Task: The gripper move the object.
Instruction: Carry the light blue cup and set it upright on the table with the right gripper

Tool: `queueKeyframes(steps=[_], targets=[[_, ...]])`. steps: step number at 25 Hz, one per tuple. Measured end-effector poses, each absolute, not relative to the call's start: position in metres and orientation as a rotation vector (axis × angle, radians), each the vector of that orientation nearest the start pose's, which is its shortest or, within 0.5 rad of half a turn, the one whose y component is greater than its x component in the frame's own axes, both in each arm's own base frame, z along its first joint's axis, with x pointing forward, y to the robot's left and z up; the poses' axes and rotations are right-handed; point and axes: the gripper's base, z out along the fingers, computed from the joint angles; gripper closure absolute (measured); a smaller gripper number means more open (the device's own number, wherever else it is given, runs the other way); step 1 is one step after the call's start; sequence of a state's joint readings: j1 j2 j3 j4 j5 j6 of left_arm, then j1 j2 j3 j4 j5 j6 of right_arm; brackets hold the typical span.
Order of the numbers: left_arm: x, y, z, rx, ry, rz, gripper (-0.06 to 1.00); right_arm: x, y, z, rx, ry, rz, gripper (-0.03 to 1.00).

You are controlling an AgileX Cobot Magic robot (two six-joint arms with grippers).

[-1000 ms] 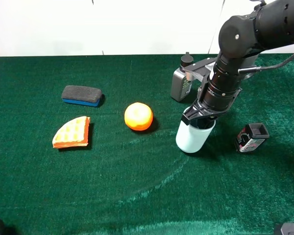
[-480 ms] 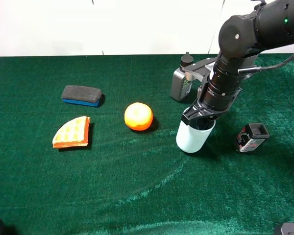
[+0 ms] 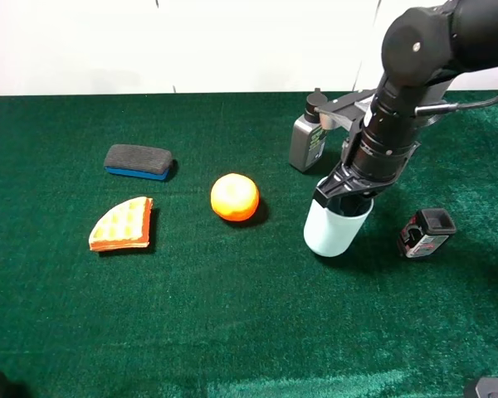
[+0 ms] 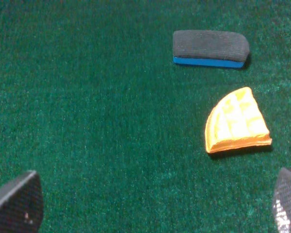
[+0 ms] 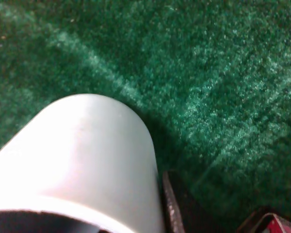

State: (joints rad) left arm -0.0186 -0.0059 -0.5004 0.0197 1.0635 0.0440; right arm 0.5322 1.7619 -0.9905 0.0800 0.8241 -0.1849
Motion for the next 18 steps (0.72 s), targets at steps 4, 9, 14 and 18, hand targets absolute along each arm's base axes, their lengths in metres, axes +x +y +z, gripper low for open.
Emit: queueKeyframes(steps=[4,9,14,18], targets=[[-0.006,0.002,0.277,0.063,2.04,0.039,-0.01,0.257,0.158,0.172,-1.002,2.907,0.119,0.96],[-0.006,0.002,0.277,0.063,2.04,0.039,-0.01,0.253,0.156,0.185,-1.002,2.898,0.126,0.96],[-0.006,0.002,0.277,0.063,2.04,0.039,-0.01,0.256,0.158,0.205,-0.981,2.895,0.14,0.96],[-0.006,0.002,0.277,0.063,2.04,0.039,-0.01,0.262,0.162,0.224,-0.972,2.89,0.148,0.96]])
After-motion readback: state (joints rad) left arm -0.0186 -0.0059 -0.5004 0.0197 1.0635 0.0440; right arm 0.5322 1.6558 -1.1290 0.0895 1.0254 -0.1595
